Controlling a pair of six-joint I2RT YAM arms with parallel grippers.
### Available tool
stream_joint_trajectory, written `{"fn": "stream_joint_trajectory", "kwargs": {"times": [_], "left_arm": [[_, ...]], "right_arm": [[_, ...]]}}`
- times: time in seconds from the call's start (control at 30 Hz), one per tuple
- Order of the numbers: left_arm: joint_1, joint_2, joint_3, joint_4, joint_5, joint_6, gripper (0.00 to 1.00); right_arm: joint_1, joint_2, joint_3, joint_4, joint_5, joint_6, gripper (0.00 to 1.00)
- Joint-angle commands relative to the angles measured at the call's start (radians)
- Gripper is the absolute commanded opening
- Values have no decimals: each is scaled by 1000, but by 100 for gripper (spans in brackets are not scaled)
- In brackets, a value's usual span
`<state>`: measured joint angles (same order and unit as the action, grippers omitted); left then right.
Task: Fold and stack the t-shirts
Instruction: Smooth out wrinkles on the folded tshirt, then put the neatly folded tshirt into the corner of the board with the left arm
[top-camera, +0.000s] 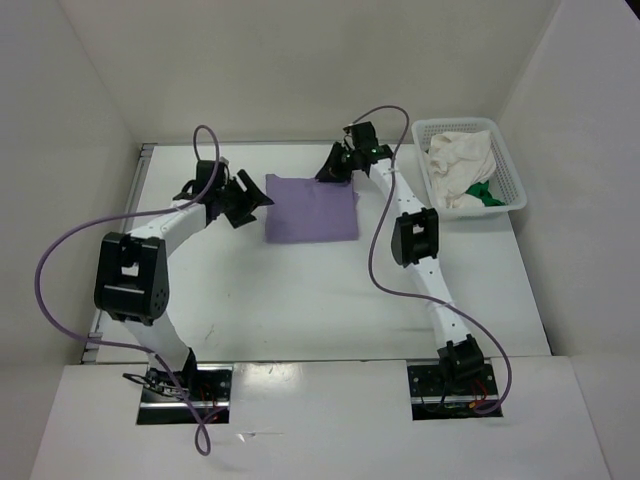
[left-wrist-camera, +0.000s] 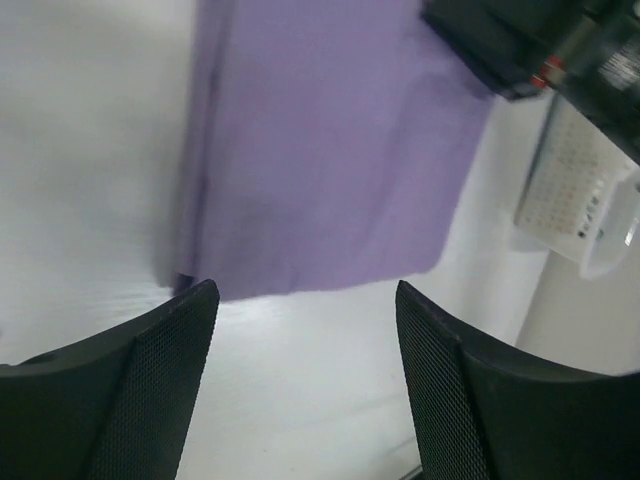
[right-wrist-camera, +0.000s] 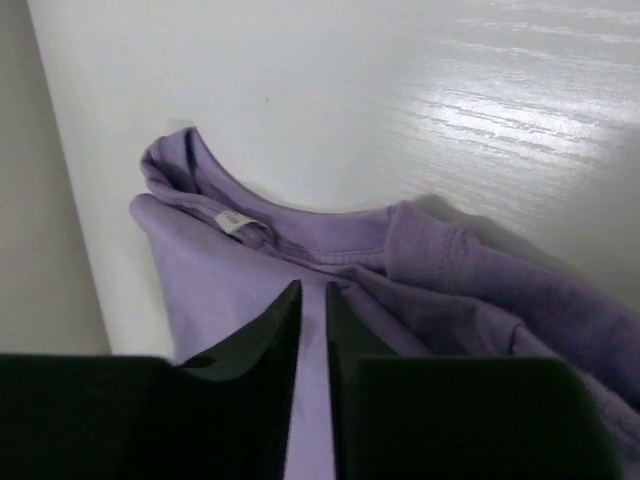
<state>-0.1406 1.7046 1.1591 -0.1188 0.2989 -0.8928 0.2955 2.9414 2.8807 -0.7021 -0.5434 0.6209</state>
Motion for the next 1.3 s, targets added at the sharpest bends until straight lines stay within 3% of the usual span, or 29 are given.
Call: {"fn": "stream_joint_trajectory", "kwargs": {"times": [0.0, 0.07, 0.17, 0.33, 0.47, 0.57, 0.73, 0.87, 1.1, 1.27], "left_arm": [[32, 107, 42, -24, -23, 60, 79], [55, 189, 77, -13, -3, 77, 79], [55, 288, 151, 13, 54, 95, 77], [55, 389, 249, 39, 79, 129, 70], [45, 486, 320, 59, 97, 149, 65], [22, 572, 399, 59, 118, 170, 58], [3, 647, 510, 145, 207, 109, 27], [3, 618, 569, 203, 195, 55, 16], [225, 538, 646, 179, 142, 23, 7], [407, 454, 565, 182, 109, 37, 9]], "right_arm": [[-9, -143, 39, -17, -14, -21, 27], [-9, -217, -29, -17, -13, -46, 44], [-9, -362, -125, -36, -13, -88, 54], [-9, -610, -320, -64, 5, -148, 54], [-18, -864, -723, 108, -7, -121, 54], [-38, -1002, -895, 156, -27, -121, 54], [-71, -1156, -1162, 188, -36, -121, 54], [-90, -1245, -1339, 213, -49, -121, 54], [-90, -1314, -1477, 213, -27, -121, 54], [-99, -1314, -1486, 222, -46, -112, 54]]}}
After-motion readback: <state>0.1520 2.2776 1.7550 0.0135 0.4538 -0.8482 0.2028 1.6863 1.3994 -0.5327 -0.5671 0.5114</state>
